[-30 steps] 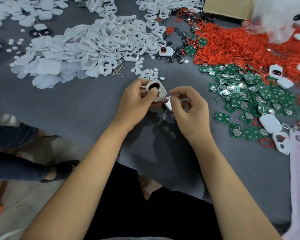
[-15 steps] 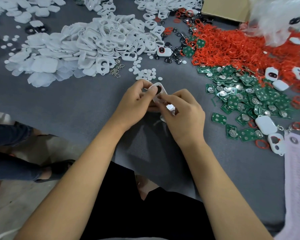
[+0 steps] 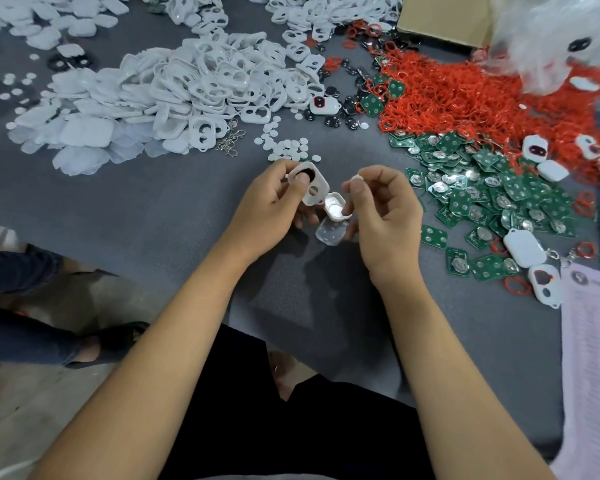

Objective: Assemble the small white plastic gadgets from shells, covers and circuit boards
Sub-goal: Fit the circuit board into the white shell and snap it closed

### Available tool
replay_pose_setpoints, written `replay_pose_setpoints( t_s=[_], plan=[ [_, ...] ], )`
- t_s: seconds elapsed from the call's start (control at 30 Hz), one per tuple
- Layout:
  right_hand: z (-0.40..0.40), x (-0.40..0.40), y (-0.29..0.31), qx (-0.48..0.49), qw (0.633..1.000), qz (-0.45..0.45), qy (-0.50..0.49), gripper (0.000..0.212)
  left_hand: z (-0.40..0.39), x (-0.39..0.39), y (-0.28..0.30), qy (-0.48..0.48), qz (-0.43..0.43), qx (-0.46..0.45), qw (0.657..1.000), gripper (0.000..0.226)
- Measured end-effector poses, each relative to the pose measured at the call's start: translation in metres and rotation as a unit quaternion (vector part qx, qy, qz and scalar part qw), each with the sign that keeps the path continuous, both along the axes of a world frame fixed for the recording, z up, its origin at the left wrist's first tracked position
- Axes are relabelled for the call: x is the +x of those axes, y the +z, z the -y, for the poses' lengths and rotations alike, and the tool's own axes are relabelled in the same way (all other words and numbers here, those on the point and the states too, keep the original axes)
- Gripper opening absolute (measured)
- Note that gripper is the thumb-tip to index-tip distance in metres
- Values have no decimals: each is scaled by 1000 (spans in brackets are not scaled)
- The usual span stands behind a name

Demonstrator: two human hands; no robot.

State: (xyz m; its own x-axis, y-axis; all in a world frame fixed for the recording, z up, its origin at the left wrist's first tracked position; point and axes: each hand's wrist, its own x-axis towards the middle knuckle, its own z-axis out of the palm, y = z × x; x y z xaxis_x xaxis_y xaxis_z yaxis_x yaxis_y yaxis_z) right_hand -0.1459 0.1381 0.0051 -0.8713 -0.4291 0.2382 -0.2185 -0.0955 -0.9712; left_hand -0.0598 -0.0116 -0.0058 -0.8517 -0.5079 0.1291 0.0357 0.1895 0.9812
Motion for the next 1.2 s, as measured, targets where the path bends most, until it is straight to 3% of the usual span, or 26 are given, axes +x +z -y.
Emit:
replay_pose_setpoints(
  t_s=[0.3, 0.5, 0.6, 0.67, 0.87, 1.2],
  plan=[
    [-2, 5, 2, 15, 999, -14, 35, 13, -1, 4, 2, -12, -4, 30, 999, 14],
    [-2, 5, 0, 38, 996, -69, 30, 18, -3, 4, 3, -9, -4, 40, 999, 10],
    [-1, 5, -1, 61, 992, -103, 45, 21, -1, 2, 3, -3, -3, -5, 1000, 8],
    [0, 6, -3, 74, 992, -100, 37, 19, -1, 2, 3, 4, -5, -29, 1000, 8],
    [1, 5, -5, 92, 994, -61, -4, 5, -2, 4, 2, -17, -4, 48, 999, 18],
    [5, 5, -7, 146, 986, -72, -45, 7, -3, 4, 4, -26, -17, 11, 999, 17]
  ],
)
